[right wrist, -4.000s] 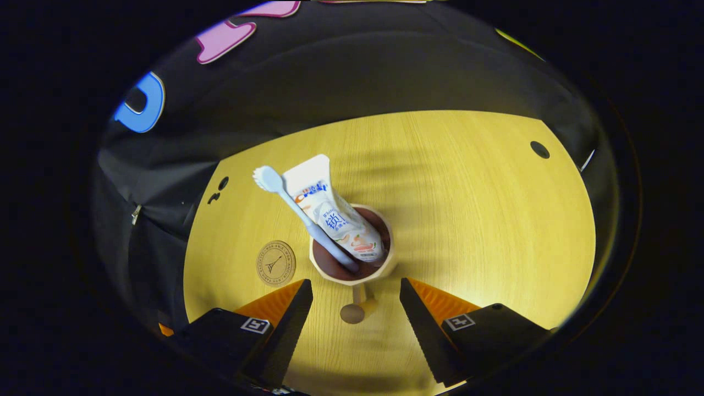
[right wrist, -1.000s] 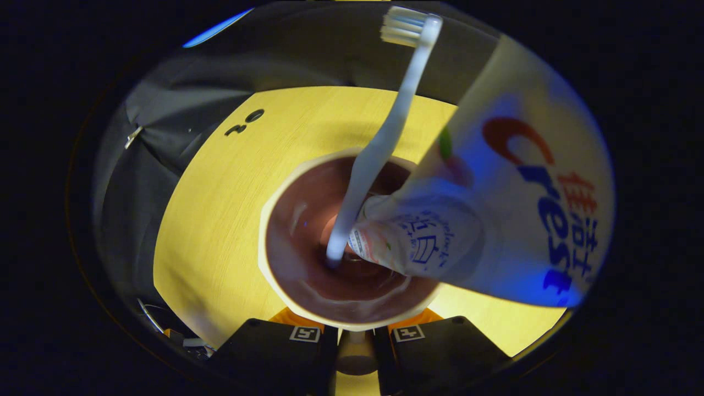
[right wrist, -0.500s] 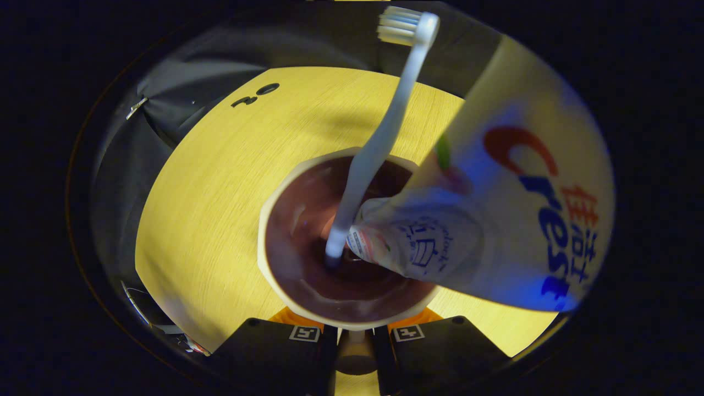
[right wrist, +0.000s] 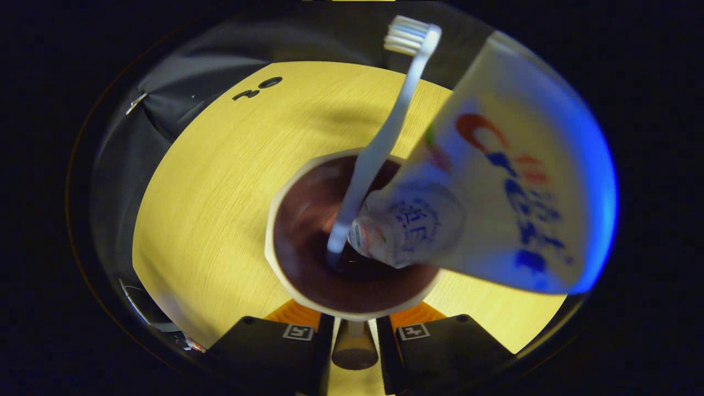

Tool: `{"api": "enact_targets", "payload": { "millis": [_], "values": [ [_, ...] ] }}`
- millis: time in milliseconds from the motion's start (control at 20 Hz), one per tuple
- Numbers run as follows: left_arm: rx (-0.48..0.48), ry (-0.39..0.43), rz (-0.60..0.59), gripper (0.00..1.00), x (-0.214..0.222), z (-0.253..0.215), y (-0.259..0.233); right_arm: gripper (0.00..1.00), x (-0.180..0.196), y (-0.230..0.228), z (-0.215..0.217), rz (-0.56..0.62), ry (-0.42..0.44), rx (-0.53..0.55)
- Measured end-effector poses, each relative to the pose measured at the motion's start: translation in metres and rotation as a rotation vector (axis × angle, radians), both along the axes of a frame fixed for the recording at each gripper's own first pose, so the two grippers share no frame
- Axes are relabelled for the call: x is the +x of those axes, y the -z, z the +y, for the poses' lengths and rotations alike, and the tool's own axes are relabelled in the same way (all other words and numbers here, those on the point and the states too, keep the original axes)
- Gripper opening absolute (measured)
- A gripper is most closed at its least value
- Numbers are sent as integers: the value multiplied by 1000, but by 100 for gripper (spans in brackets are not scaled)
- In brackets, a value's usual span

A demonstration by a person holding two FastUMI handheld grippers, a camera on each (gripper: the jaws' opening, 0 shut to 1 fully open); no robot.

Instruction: Put the toothbrush and toothpaste on the desktop into the cup, then pick up the cup and place it on the coaster on the desktop.

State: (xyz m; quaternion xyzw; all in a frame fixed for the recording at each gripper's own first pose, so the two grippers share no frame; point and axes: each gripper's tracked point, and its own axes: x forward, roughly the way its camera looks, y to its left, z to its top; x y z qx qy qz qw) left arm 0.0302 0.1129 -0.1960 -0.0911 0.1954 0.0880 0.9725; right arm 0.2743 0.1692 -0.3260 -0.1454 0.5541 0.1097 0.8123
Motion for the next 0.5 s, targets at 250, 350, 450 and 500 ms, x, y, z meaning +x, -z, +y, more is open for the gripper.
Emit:
{"api": "enact_targets", "payload": {
  "millis": [250,350,450,500],
  "values": [
    [9,22,-3,98,-5,-7,-13,89,-9,-40,-1,-102,-7,50],
    [27,34,-11,98,-7,-10,-23,99,-22,-61,1,-128,15,99],
    [51,37,-25,98,-10,-12,-36,99,-38,-87,-2,-168,33,133],
    [59,48,-35,98,-10,-16,-43,99,-42,-100,-6,-206,38,143]
  ]
}}
